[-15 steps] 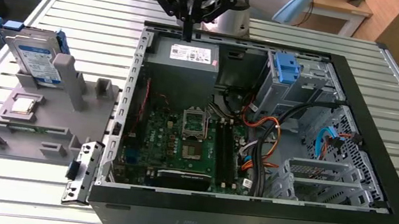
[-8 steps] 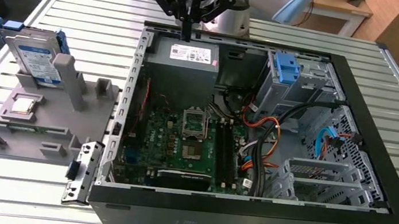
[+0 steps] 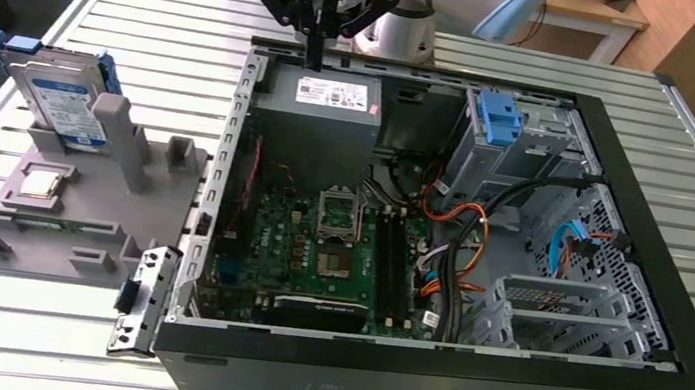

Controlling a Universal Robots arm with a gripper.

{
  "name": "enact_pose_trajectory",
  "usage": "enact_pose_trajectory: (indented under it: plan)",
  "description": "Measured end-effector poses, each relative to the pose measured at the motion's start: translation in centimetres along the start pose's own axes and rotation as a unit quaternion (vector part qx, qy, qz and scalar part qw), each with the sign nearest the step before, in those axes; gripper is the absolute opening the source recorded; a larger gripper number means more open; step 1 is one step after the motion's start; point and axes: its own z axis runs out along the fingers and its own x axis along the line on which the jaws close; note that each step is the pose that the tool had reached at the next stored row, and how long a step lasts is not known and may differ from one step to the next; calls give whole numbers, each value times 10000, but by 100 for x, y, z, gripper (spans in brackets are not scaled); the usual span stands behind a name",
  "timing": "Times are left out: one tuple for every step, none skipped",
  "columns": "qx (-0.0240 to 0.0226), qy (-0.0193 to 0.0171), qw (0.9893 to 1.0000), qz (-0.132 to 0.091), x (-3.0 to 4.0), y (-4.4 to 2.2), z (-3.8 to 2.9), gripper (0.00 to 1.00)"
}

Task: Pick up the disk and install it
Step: 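Reach for the disk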

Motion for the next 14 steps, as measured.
enact_pose_trajectory:
  plan:
    - [0,-1,10000,0,14,-1,0,11]
    - [0,-1,10000,0,28,-2,-1,11]
    - [0,-1,10000,0,41,-3,-1,11]
    - [0,-2,10000,0,51,-4,-1,11]
    - [-1,-2,10000,0,55,-4,-1,11]
    - [0,-2,10000,0,56,-4,-1,11]
    - [0,-2,10000,-1,56,-4,-1,11]
    - [0,-2,10000,-1,56,-4,-1,11]
    - [0,-2,10000,-1,57,-4,-1,11]
    - [0,-2,10000,0,58,-4,-2,11]
    - [0,-2,10000,0,60,-4,-1,11]
    - [-1,-2,10000,0,62,-5,-1,11]
    - [0,-2,10000,0,64,-5,-1,11]
    - [0,-2,10000,-1,65,-5,-1,11]
